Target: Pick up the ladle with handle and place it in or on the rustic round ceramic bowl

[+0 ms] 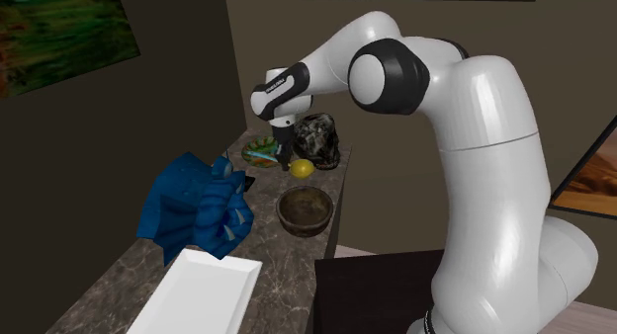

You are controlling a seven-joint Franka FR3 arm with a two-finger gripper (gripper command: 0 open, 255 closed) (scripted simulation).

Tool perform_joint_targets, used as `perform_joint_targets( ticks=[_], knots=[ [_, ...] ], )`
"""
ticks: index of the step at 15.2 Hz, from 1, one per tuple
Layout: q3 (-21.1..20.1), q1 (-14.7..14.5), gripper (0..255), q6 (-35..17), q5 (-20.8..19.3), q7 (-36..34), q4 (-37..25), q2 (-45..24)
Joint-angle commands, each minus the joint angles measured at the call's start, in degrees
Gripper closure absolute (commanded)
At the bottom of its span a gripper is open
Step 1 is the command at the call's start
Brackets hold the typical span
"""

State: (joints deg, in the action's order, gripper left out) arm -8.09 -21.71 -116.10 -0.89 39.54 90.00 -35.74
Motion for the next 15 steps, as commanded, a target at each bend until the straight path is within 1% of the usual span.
perform_joint_targets(
  ticks=[1,9,12,15],
  knots=[
    [-0.1,0.0,255,1.3,0.1,0.0,-0.4,0.8],
    [-0.3,0.2,255,5.6,0.4,-0.1,-2.1,3.5],
    [-0.7,0.8,255,1.5,1.2,0.1,9.1,10.7],
    [-1.1,1.3,255,-1.7,2.2,0.4,19.0,17.4]
  ],
)
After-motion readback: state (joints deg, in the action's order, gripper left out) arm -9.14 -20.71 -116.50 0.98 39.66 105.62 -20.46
